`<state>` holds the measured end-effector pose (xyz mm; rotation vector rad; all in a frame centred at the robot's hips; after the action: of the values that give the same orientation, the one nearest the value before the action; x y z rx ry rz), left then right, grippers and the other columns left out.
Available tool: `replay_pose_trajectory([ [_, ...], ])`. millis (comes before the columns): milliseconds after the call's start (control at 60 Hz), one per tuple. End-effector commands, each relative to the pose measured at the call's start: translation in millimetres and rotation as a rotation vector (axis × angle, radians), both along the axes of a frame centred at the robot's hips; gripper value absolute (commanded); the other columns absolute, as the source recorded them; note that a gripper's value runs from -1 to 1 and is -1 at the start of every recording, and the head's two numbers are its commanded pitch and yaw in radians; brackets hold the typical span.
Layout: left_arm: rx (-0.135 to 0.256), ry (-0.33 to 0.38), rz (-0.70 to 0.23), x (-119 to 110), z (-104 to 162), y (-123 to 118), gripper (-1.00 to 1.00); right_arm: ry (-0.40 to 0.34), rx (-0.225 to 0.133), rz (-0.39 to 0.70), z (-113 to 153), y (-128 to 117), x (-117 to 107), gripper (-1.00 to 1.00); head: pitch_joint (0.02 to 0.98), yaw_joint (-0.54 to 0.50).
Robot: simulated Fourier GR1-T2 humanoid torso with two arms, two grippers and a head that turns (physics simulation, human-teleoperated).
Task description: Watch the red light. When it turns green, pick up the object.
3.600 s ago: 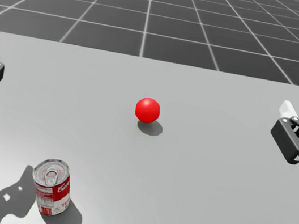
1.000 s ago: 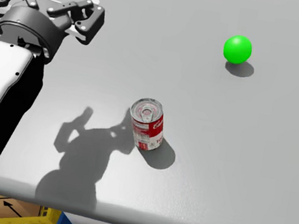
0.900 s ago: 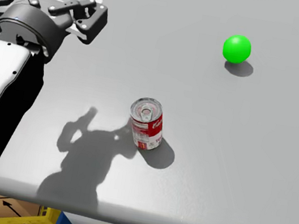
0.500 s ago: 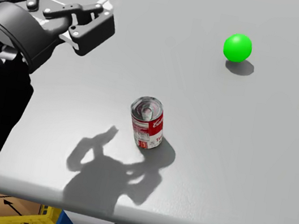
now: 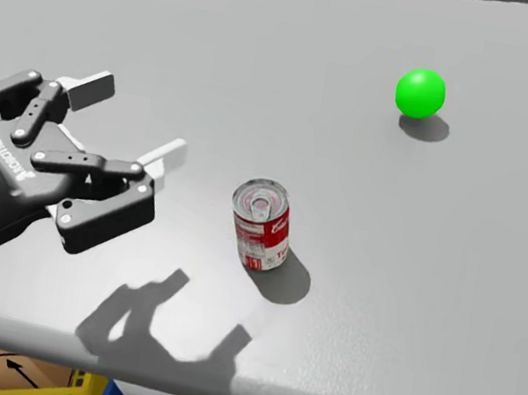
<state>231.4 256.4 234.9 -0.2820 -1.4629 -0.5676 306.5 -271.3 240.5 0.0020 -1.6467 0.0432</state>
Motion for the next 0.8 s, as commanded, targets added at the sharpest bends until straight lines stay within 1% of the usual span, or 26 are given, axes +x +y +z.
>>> replay_pose_trajectory([
  [17, 0.032, 0.07, -0.064, -18, -27, -1, -1.0, -0.003, 0.002, -0.002, 1, -1, 0, -1.0, 0.85, 0.19],
  [183, 0.044, 0.129, -0.098, -18, -48, -10, -1.0, -0.002, 0.002, -0.001, 0, -1, 0, -1.0, 0.858, 0.19],
  [233, 0.063, 0.145, -0.11, -17, -55, -13, -1.0, -0.002, 0.002, -0.001, 0, -1, 0, -1.0, 0.857, 0.19],
  [317, 0.068, 0.176, -0.122, -13, -65, -19, -1.0, -0.003, 0.004, -0.001, 1, -1, 0, -1.0, 0.857, 0.19],
  [350, 0.071, 0.178, -0.124, -12, -67, -20, -1.0, -0.003, 0.004, -0.001, 1, -1, 0, -1.0, 0.857, 0.19],
  [483, 0.068, 0.205, -0.149, -6, -73, -29, -1.0, -0.003, 0.002, 0.0, 1, -1, 0, -1.0, 0.86, 0.19],
  [517, 0.059, 0.22, -0.165, -4, -74, -33, -1.0, -0.004, 0.002, -0.001, 1, -1, 0, -1.0, 0.861, 0.19],
  [583, 0.056, 0.232, -0.173, -1, -76, -36, -1.0, -0.005, 0.001, -0.001, 1, -1, 0, -1.0, 0.861, 0.19],
  [683, 0.06, 0.243, -0.182, 8, -78, -46, -1.0, -0.007, 0.001, -0.001, 1, -1, 0, -1.0, 0.862, 0.19],
  [800, 0.048, 0.264, -0.184, 20, -79, -57, -1.0, -0.01, 0.002, -0.001, 2, -2, 0, -1.0, 0.862, 0.19],
])
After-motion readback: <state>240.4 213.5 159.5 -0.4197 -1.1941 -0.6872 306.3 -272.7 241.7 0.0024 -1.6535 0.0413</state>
